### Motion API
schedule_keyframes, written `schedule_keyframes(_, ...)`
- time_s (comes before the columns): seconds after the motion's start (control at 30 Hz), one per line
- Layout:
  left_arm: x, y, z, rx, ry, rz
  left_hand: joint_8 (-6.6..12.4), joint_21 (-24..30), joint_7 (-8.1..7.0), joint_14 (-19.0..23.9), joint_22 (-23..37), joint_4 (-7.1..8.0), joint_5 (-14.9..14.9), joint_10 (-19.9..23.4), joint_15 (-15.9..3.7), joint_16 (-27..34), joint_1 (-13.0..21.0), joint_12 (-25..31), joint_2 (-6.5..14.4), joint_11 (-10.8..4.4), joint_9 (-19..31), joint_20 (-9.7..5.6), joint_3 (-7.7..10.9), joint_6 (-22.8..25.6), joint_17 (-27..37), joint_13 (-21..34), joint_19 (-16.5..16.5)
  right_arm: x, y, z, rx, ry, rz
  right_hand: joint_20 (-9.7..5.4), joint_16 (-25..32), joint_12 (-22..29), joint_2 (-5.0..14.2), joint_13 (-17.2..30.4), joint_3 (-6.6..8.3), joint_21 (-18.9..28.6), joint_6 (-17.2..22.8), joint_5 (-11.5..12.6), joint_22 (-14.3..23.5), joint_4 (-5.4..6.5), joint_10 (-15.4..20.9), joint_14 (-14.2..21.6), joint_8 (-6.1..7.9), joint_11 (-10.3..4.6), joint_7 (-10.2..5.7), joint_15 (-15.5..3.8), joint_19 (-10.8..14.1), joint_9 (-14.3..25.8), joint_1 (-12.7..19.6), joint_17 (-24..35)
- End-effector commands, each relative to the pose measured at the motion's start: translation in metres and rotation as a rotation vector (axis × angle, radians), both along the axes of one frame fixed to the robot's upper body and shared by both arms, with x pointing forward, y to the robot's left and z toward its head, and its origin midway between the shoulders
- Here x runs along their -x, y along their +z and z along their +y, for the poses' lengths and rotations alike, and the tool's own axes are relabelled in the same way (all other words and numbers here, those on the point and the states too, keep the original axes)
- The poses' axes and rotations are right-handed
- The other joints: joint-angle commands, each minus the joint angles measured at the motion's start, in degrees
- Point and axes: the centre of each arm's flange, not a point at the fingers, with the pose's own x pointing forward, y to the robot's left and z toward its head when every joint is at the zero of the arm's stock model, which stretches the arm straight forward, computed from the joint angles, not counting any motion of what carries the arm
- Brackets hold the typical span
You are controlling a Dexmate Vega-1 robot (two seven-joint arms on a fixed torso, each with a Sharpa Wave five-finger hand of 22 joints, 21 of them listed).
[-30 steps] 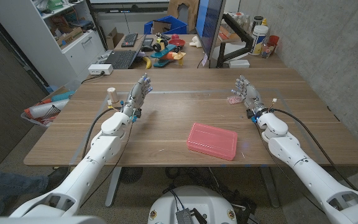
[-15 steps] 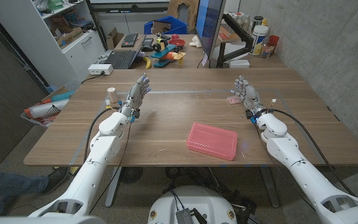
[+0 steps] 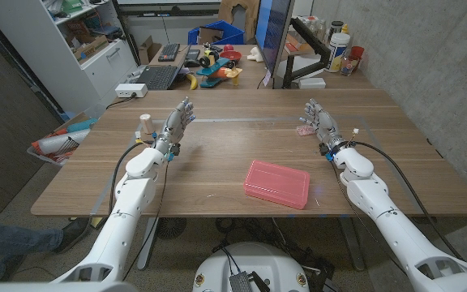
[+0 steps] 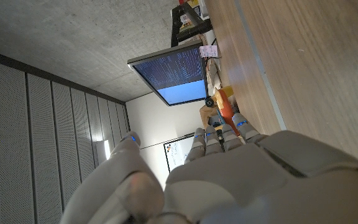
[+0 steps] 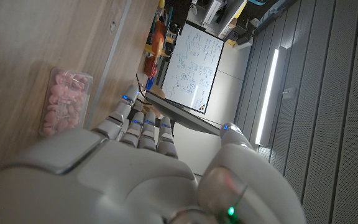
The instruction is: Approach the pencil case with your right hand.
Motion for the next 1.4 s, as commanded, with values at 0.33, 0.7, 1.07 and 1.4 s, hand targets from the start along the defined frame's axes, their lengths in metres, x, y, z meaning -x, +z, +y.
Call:
schedule_keyframes(0.33,0.007,-0.002,0.003,-0.011,-0.004,0.0,0.21,-0.5,0.13,-0.4,0.2,-0.31,0.0,0.1,0.08,0.0,0.7,-0.6,0.3,-0.17,0.2,0.65,0.11,0.0,0.1,-0.1,-3.5,0.014,-0.004,-0.004,0.059,-0.018,-0.035,-0.04,0.0,-0.3,0.24,-0.3,-0.18,-0.6,0.2,0.3,0.1,-0.15,1.1,1.0,0.3,-0.05,-0.8,0.07,1.4,-0.2,-0.2,-0.3)
schedule_keyframes(0.7,0.008,-0.002,0.003,-0.016,-0.001,-0.001,0.17,-1.0,-0.02,-0.4,0.2,-0.46,-0.1,0.1,0.04,-0.1,0.7,-0.8,0.4,-0.23,0.2,0.71,0.08,-0.1,0.1,-0.3,-3.4,0.022,-0.004,-0.007,0.088,-0.034,-0.07,-0.07,0.1,-0.6,0.07,-0.7,-0.58,-1.1,0.4,0.3,0.1,-0.05,1.9,2.1,0.35,-0.32,-1.43,-0.41,2.4,-0.3,-0.8,-0.6)
schedule_keyframes(1.07,0.008,0.0,0.001,-0.02,0.0,0.002,0.16,-1.4,-0.06,-0.3,0.2,-0.6,-0.2,0.2,0.08,-0.1,0.8,-1.0,0.5,-0.26,0.2,0.8,0.04,-0.1,0.1,-0.4,-3.4,0.026,-0.001,-0.009,0.082,-0.047,-0.116,0.04,0.4,-0.7,-0.06,-1.1,-1.23,-1.5,0.7,0.5,0.1,0.4,3.2,3.5,0.46,-0.44,-2.07,-0.71,3.7,-0.4,-1.9,-0.9)
schedule_keyframes(1.4,0.006,0.003,-0.001,-0.025,0.0,0.006,0.18,-1.7,-0.15,-0.3,0.2,-0.71,-0.2,0.3,0.04,-0.1,0.8,-1.2,0.6,-0.18,0.2,0.77,-0.01,-0.1,0.1,-0.5,-3.3,0.029,-0.001,-0.009,0.085,-0.05,-0.167,-0.11,0.7,-1.0,-0.46,-1.5,-1.96,-1.9,1.6,0.8,0.1,0.71,4.2,5.1,0.76,-0.63,-2.84,-0.99,5.4,-0.4,-2.9,-1.4)
